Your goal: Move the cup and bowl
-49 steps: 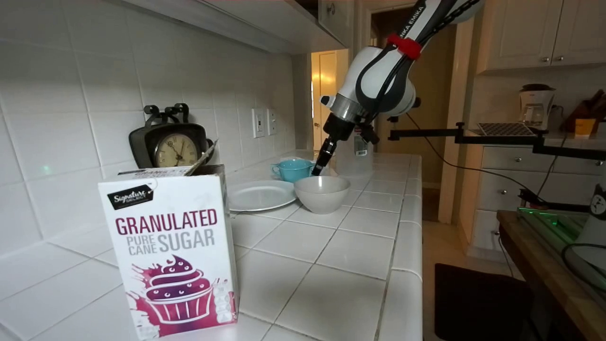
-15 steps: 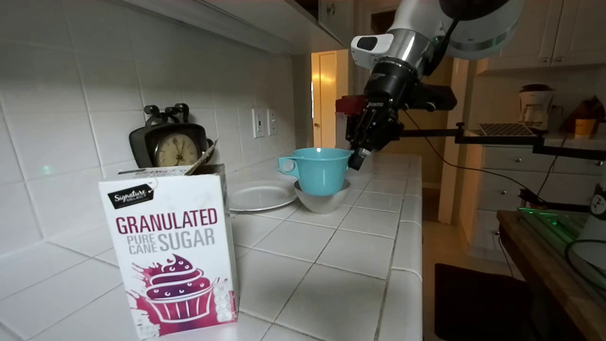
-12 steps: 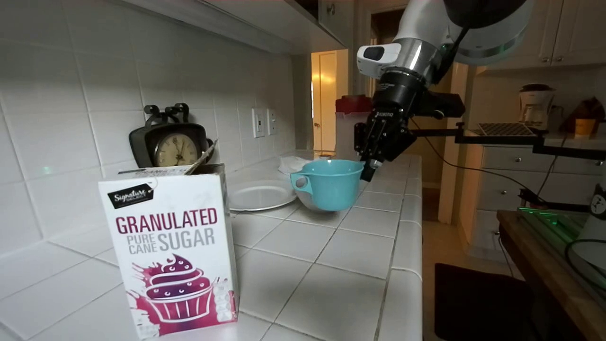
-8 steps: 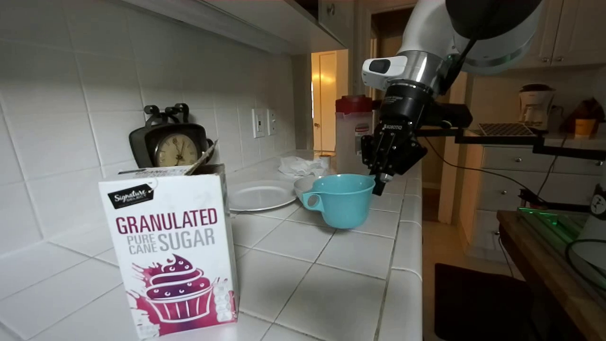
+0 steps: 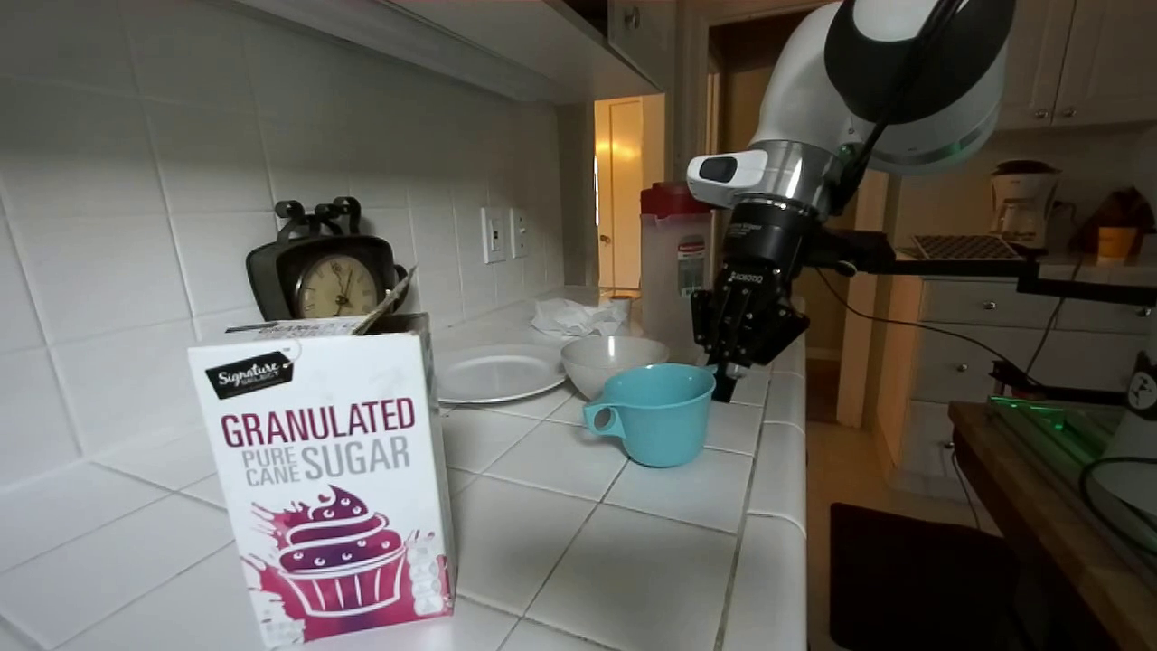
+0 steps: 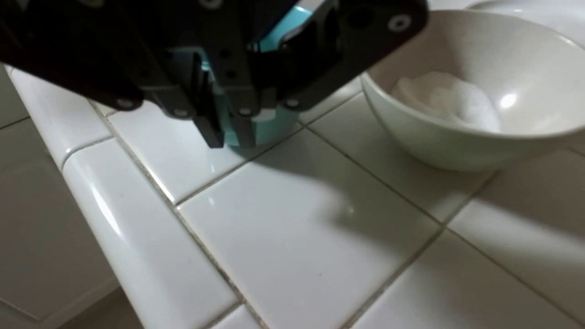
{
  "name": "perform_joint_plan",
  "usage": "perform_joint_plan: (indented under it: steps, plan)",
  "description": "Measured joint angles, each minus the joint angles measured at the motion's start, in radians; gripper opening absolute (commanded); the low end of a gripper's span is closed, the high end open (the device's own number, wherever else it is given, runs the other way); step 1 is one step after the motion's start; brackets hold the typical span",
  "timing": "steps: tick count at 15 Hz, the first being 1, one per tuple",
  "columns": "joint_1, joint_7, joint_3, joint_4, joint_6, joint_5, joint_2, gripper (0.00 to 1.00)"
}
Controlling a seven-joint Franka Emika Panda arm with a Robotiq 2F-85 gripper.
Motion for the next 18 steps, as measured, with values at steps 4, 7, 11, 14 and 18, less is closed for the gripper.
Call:
perform_joint_plan:
  steps: [4, 7, 11, 14, 18]
  plan:
    - [0.0, 0.0, -0.003, 0.009, 0.014, 0.002, 0.012, 0.08]
    - [0.0, 0.0, -0.004, 0.013, 0.028, 0.002, 0.025, 0.44]
    - [0.0, 0.0, -0.008, 0.019, 0.047, 0.002, 0.038, 0.73]
    - [-0.007, 0.024, -0.015, 0.017, 0.058, -0.019, 0.037, 0.95]
    - [-0.07, 0.17, -0.048, 0.002, -0.008, -0.115, 0.007, 1.0]
